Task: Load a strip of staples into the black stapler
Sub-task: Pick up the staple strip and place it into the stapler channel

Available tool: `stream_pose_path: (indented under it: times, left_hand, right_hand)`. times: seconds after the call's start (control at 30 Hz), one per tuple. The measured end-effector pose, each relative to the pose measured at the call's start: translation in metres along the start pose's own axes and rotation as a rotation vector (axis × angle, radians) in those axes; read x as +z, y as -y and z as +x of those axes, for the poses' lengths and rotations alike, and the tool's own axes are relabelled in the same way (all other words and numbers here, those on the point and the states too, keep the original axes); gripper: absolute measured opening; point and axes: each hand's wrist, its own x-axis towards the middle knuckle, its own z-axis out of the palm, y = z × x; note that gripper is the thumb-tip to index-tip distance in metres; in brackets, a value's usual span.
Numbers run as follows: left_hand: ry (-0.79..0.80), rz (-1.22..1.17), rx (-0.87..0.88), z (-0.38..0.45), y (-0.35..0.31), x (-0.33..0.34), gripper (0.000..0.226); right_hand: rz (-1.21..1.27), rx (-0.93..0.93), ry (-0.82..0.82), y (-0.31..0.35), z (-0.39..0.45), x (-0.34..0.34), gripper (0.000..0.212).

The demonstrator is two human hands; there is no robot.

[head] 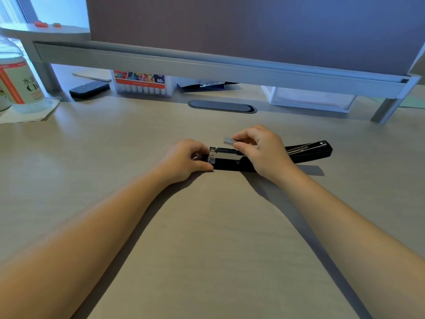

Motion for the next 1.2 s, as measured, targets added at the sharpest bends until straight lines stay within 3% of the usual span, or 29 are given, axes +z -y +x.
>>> stream_pose_path:
  times: [0.93,1.1,1.2]
  left_hand:
    - [-0.008,0.029,-0.002,0.005,0.009,0.004,0.031]
    - [0.002,0.024,-0.006,0.005,0.010,0.002,0.032]
    - [0.003,0.007,-0.018,0.003,0.009,0.002,0.030]
  right_hand:
    - [-0.066,-0.021,0.198,-0.003,0.012,0.004,0.030]
    - [-0.164,-0.040,0.172,-0.012,0.001,-0.009,0.042]
    - [-0.393,0.003,0.175,-0.023,-0.009,-0.030,0.049]
